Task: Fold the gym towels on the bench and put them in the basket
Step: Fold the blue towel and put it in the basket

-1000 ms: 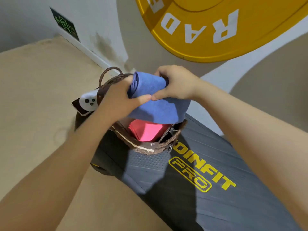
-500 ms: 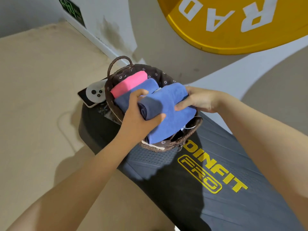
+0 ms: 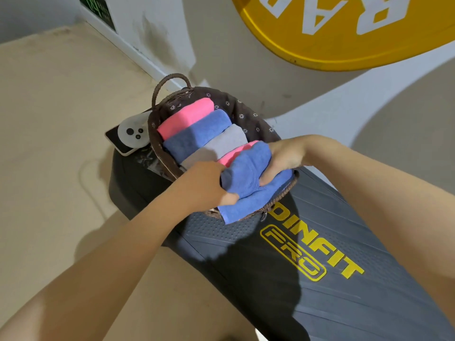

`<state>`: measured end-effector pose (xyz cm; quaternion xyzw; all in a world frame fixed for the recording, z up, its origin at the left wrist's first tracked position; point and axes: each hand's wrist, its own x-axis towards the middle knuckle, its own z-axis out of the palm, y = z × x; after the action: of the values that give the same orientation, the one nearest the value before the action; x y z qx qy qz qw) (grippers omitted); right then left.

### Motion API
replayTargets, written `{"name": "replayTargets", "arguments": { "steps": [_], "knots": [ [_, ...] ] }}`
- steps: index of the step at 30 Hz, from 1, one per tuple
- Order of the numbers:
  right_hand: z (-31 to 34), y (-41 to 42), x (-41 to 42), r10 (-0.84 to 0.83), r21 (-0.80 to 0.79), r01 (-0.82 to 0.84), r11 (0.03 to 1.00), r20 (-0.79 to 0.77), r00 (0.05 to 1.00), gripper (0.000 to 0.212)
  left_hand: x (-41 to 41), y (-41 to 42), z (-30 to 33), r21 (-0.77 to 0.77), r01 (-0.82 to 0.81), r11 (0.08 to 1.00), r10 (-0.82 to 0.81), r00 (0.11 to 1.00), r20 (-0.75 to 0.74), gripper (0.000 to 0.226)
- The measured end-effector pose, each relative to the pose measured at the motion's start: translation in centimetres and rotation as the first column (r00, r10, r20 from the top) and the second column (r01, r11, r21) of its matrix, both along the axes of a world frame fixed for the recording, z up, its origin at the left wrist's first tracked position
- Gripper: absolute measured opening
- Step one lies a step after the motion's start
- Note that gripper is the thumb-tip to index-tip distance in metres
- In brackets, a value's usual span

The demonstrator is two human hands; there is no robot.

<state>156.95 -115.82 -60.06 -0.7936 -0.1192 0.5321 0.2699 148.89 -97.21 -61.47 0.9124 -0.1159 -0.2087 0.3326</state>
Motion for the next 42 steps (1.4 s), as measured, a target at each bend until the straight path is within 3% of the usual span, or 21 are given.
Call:
{"name": "replayTargets", "arguments": {
  "steps": [2, 5, 7, 10, 13, 16, 18, 22, 24, 28, 31, 34, 37, 39, 40, 42],
  "knots": [
    [-0.3, 1.0, 0.5, 0.082, -0.155, -0.081, 0.985, 0.000, 0.997, 0.051, 0.1, -0.2, -0.3, 0.050, 0.021, 0.999, -0.023, 0.999, 0.039, 0.038],
    [-0.6, 1.3, 1.2, 0.049, -0.240, -0.040, 0.970, 0.033, 0.998, 0.037, 0.0, -0.5, -0.3, 0.112, 0.004, 0.994, -0.022, 0.987, 0.156, 0.020],
    [-0.7, 1.5, 1.1, 0.098, -0.272, -0.038, 0.962, 0.212, 0.972, 0.034, 0.3, -0.7, -0.6, 0.188, -0.012, 0.982, -0.028, 0.978, 0.209, 0.016],
    [-1.4, 1.7, 0.3, 0.234, -0.336, -0.035, 0.941, 0.575, 0.784, 0.050, 0.6, -0.9, -1.3, 0.186, -0.076, 0.980, 0.017, 0.954, 0.301, 0.043],
    [-2.5, 1.1, -0.2, 0.140, -0.251, 0.067, 0.966, 0.721, 0.679, 0.058, 0.1, -0.9, -1.6, 0.163, -0.065, 0.985, 0.011, 0.949, 0.315, 0.055],
    [-2.7, 0.9, -0.3, 0.097, -0.208, 0.085, 0.974, 0.729, 0.678, 0.060, 0.1, -1.2, -0.9, 0.076, -0.113, 0.991, 0.093, 0.971, 0.221, 0.064],
    [-2.7, 0.8, 0.1, 0.113, -0.235, 0.063, 0.970, 0.663, 0.740, 0.066, 0.1, -1.5, -0.8, 0.133, -0.093, 0.987, 0.065, 0.977, 0.203, 0.071],
    [-1.2, 0.1, 1.1, 0.052, -0.251, 0.029, 0.968, 0.309, 0.950, 0.103, -0.2, -2.1, -1.7, 0.292, -0.124, 0.948, 0.049, 0.966, 0.252, 0.081],
    [-0.3, 0.2, 1.2, 0.082, -0.299, -0.012, 0.954, 0.220, 0.972, 0.102, -0.4, -2.3, -2.0, 0.385, -0.151, 0.910, 0.040, 0.959, 0.280, 0.088],
    [-0.2, 1.6, 0.8, 0.309, -0.474, -0.092, 0.876, 0.403, 0.862, 0.063, -0.4, -2.7, -2.3, 0.509, -0.163, 0.845, -0.025, 0.939, 0.342, 0.097],
    [-0.9, 1.9, 0.2, 0.401, -0.558, -0.040, 0.829, 0.543, 0.738, 0.058, -0.3, -2.2, -2.2, 0.399, -0.136, 0.907, 0.000, 0.946, 0.323, 0.099],
    [-1.8, 2.0, -0.4, 0.478, -0.636, 0.008, 0.771, 0.587, 0.654, 0.054, -0.1, -1.8, -1.9, 0.242, -0.088, 0.966, 0.024, 0.966, 0.257, 0.097],
    [-1.4, 2.0, -0.4, 0.421, -0.621, 0.034, 0.783, 0.570, 0.706, 0.049, 0.5, -1.6, -2.0, 0.097, -0.130, 0.987, 0.117, 0.985, 0.127, 0.095],
    [-0.3, 1.9, -0.5, 0.311, -0.544, 0.078, 0.835, 0.585, 0.749, 0.062, 0.4, -1.7, -2.2, 0.137, -0.148, 0.979, 0.130, 0.983, 0.133, 0.091],
    [0.2, 1.8, -0.6, 0.242, -0.487, 0.134, 0.863, 0.631, 0.737, 0.068, 0.2, -1.9, -2.3, 0.197, -0.155, 0.968, 0.119, 0.975, 0.187, 0.086],
    [1.2, 1.8, -1.1, 0.197, -0.403, 0.223, 0.888, 0.770, 0.607, 0.067, -0.1, -2.6, -2.9, 0.306, -0.168, 0.937, 0.066, 0.946, 0.316, 0.073]
  ]
}}
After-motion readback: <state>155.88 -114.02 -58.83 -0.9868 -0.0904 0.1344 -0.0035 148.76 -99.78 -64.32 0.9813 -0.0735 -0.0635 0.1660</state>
